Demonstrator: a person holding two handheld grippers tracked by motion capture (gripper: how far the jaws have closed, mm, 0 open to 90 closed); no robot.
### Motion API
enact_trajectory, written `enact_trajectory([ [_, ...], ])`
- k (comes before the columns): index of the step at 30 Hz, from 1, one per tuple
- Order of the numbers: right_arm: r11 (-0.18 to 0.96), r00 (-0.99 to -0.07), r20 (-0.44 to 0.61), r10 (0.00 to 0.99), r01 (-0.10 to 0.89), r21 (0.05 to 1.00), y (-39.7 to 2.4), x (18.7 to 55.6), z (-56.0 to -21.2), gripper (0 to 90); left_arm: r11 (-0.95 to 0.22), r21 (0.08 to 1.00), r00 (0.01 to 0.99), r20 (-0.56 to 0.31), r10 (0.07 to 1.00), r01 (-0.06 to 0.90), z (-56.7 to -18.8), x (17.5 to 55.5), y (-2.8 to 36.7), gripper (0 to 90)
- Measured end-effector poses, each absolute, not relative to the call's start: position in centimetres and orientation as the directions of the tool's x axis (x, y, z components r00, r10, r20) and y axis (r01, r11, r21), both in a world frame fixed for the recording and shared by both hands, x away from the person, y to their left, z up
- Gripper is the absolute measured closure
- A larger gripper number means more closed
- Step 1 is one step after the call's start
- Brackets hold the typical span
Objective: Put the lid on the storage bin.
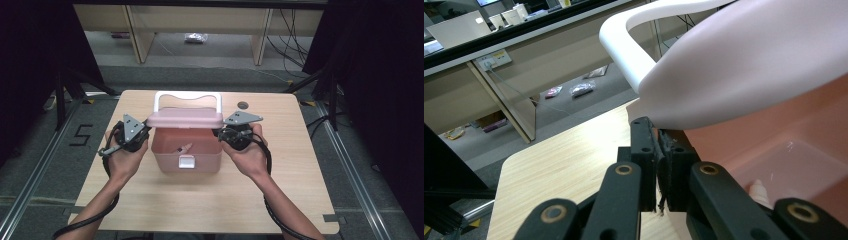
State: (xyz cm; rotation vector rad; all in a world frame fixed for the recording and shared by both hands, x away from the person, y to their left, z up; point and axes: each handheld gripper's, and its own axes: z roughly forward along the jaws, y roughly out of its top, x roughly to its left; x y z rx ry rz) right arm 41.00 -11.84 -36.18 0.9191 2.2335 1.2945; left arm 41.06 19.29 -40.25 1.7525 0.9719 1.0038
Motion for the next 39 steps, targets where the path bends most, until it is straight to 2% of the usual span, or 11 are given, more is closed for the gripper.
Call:
enact_trajectory([
  [4,0.377,-0.709,-0.023,0.705,0.346,0.859,-11.9,40.9,-36.3,90.0,-0.318,0.925,0.391,0.220,0.894,0.209,-40.5,40.7,19.6,85.3],
  [9,0.409,-0.722,-0.014,0.692,0.377,0.831,-12.1,40.5,-36.7,90.0,-0.346,0.912,0.397,0.240,0.886,0.220,-40.6,39.1,20.7,78.5],
  [14,0.462,-0.733,-0.027,0.680,0.399,0.792,-12.7,40.0,-37.2,90.0,-0.346,0.908,0.386,0.239,0.891,0.237,-40.8,37.6,22.0,78.3],
  [15,0.464,-0.730,-0.043,0.682,0.386,0.797,-12.9,40.0,-37.5,90.0,-0.340,0.909,0.382,0.233,0.894,0.241,-40.8,37.5,22.3,78.3],
  [21,0.464,-0.706,-0.011,0.708,0.455,0.760,-14.1,39.2,-38.4,90.0,-0.269,0.926,0.347,0.168,0.923,0.265,-41.3,36.9,23.7,76.9],
  [22,0.479,-0.717,-0.028,0.696,0.435,0.763,-14.4,39.3,-38.5,90.0,-0.263,0.927,0.346,0.163,0.924,0.268,-41.4,36.8,23.8,76.4],
  [23,0.461,-0.697,0.001,0.717,0.476,0.749,-14.5,39.0,-38.6,90.0,-0.257,0.927,0.344,0.156,0.926,0.272,-41.5,36.7,23.8,75.6],
  [28,0.452,-0.693,-0.019,0.721,0.448,0.771,-15.8,39.1,-38.9,90.0,-0.234,0.930,0.335,0.133,0.933,0.283,-42.0,36.4,24.1,72.8],
  [30,0.432,-0.677,0.000,0.736,0.469,0.770,-16.3,39.0,-38.9,90.0,-0.222,0.932,0.335,0.121,0.934,0.285,-42.2,36.3,24.3,71.4],
  [34,0.411,-0.659,-0.021,0.752,0.444,0.796,-17.6,39.0,-39.3,90.0,-0.202,0.933,0.325,0.100,0.940,0.297,-42.7,35.9,24.6,65.8],
  [39,0.362,-0.617,0.008,0.787,0.472,0.804,-19.7,38.7,-40.7,90.0,-0.159,0.932,0.292,0.060,0.955,0.326,-43.9,35.3,25.5,59.3],
])
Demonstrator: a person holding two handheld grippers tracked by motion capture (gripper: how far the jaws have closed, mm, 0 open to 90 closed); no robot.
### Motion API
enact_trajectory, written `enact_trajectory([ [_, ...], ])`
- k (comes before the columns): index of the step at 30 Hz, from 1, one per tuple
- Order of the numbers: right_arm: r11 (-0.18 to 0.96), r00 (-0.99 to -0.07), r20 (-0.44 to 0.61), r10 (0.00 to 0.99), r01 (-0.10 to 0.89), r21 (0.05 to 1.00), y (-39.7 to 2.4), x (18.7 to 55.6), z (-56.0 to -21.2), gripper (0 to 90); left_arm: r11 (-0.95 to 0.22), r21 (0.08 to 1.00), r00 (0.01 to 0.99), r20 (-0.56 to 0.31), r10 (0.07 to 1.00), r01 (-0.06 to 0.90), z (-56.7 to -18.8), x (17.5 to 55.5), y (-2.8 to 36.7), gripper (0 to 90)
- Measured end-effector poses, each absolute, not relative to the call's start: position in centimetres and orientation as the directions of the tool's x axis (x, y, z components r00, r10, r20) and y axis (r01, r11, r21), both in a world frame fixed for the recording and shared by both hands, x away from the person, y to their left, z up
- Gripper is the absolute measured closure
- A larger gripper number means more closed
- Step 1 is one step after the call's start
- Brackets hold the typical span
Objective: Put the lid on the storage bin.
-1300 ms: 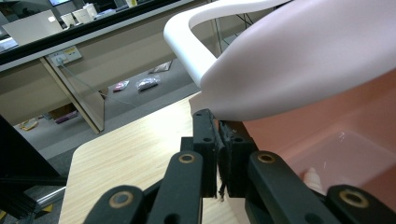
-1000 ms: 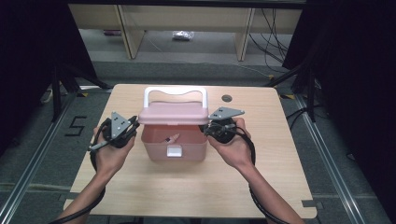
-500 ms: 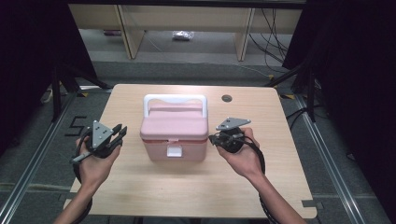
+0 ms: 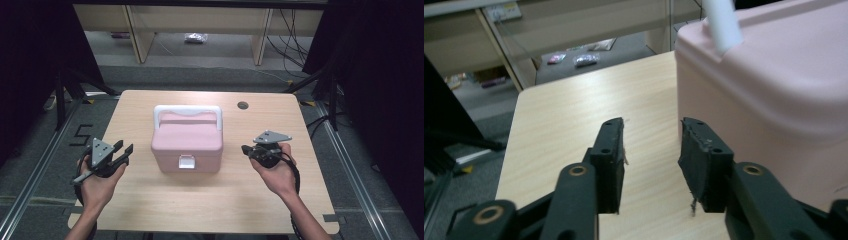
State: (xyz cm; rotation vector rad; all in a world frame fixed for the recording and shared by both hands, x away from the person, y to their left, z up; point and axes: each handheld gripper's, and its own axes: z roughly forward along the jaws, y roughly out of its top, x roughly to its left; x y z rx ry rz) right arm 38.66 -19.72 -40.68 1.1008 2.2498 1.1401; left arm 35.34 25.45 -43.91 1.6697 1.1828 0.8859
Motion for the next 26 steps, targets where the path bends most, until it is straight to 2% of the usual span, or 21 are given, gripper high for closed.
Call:
enact_trajectory([
  [9,0.317,-0.545,0.025,0.838,0.525,0.790,-23.7,37.8,-44.9,86.5,-0.113,0.933,0.278,0.015,0.961,0.342,-46.7,34.4,26.3,49.3],
  [14,0.298,-0.523,0.026,0.852,0.525,0.797,-25.3,37.2,-46.8,80.6,-0.097,0.935,0.272,0.001,0.962,0.341,-47.8,34.1,26.3,44.6],
  [17,0.248,-0.497,0.073,0.864,0.548,0.799,-25.9,36.7,-47.7,76.3,-0.082,0.937,0.269,-0.013,0.963,0.339,-48.4,34.0,26.1,42.3],
  [20,0.219,-0.462,0.085,0.883,0.566,0.795,-26.2,36.3,-47.9,71.3,-0.075,0.936,0.273,-0.023,0.962,0.343,-48.7,33.9,25.9,40.7],
  [21,0.236,-0.471,0.060,0.880,0.544,0.805,-26.4,36.4,-47.9,69.8,-0.077,0.936,0.280,-0.024,0.960,0.343,-48.7,33.9,25.9,40.3],
  [22,0.198,-0.447,0.098,0.889,0.569,0.798,-26.3,36.1,-47.9,69.0,-0.076,0.937,0.281,-0.025,0.959,0.341,-48.7,33.9,25.8,40.0],
  [23,0.213,-0.457,0.072,0.886,0.541,0.814,-26.5,36.3,-47.9,68.2,-0.080,0.937,0.284,-0.021,0.959,0.340,-48.6,33.8,25.8,39.9],
  [26,0.217,-0.454,0.062,0.889,0.538,0.815,-26.7,36.2,-47.7,66.6,-0.081,0.938,0.287,-0.021,0.958,0.338,-48.4,33.7,25.6,39.7],
])
